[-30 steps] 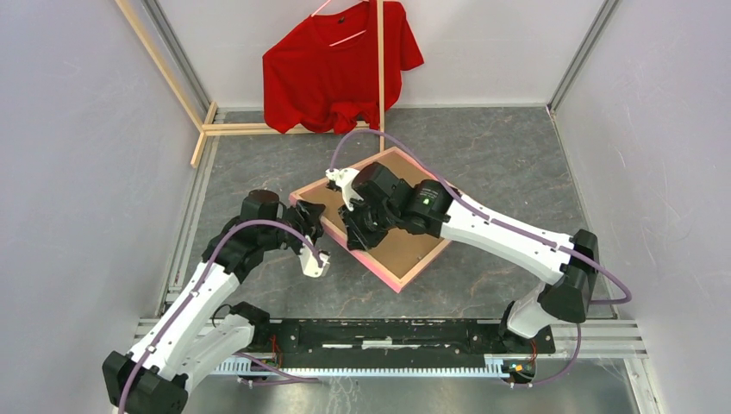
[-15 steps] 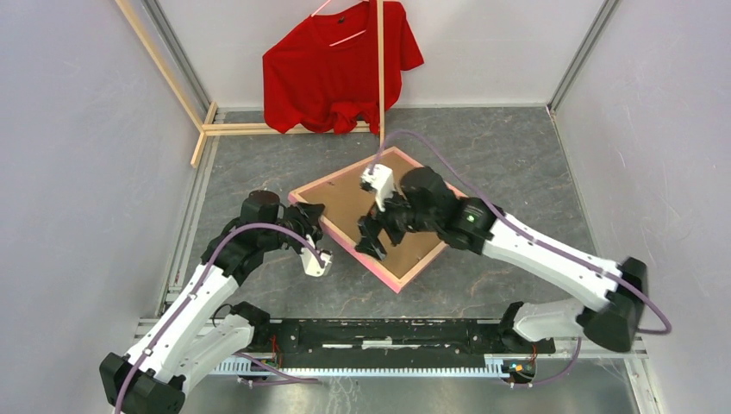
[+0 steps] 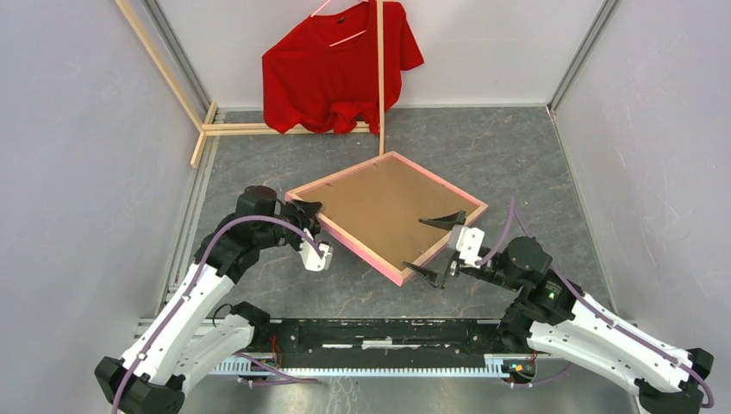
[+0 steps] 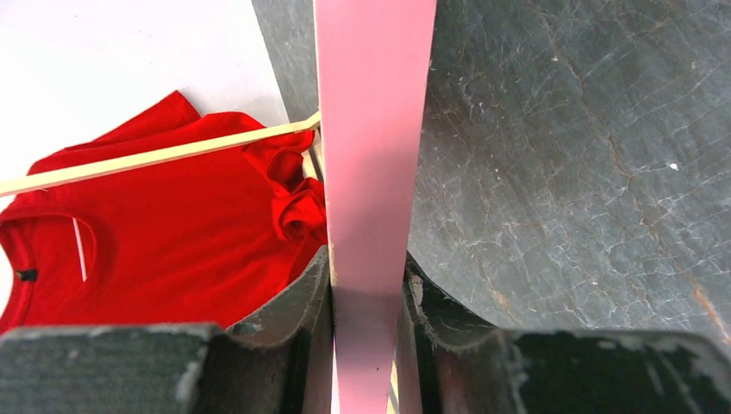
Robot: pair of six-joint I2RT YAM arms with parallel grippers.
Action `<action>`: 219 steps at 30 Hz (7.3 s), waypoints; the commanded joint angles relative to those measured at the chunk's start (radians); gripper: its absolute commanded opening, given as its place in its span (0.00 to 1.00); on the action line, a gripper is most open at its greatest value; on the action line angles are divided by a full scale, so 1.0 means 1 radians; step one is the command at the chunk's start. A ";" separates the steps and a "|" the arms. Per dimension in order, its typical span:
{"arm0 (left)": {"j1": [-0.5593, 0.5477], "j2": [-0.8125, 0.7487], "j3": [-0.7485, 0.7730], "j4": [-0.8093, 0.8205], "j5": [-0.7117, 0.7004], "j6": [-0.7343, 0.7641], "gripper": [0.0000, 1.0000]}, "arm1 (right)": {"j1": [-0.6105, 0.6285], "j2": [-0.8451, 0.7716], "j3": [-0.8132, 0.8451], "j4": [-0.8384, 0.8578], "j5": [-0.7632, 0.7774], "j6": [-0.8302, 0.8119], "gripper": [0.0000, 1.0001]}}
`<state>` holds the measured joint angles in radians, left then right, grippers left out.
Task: Put the photo into the frame
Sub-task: Turn over the photo frame at the center of the board, then reset both arms
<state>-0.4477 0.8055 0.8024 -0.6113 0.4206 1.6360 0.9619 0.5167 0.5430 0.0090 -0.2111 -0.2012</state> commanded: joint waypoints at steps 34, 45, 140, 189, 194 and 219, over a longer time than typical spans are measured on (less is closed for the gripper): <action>0.015 0.030 0.204 -0.183 -0.083 -0.201 0.02 | 0.002 0.054 0.066 -0.206 0.061 -0.297 0.82; 0.015 0.070 0.309 -0.183 -0.027 -0.338 0.05 | 0.004 0.054 0.061 0.026 0.196 -0.305 0.42; 0.199 0.475 0.531 -0.209 -0.037 -1.124 0.94 | -0.498 -0.095 -0.402 -0.368 0.112 1.445 0.00; 0.392 0.684 0.454 0.002 -0.109 -1.235 1.00 | -0.539 0.413 0.172 -0.499 0.085 0.857 0.98; 0.415 0.681 0.321 0.146 -0.170 -1.240 1.00 | -0.723 0.700 0.347 -0.368 0.177 0.702 0.98; 0.521 0.739 -0.362 1.457 -0.124 -1.620 1.00 | -0.957 0.675 -0.506 0.973 0.802 0.299 0.98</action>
<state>0.0742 1.6028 0.5575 0.4831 0.2909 0.0788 0.0101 1.2114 0.1204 0.6155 0.5518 0.1802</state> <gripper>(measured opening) 0.996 0.979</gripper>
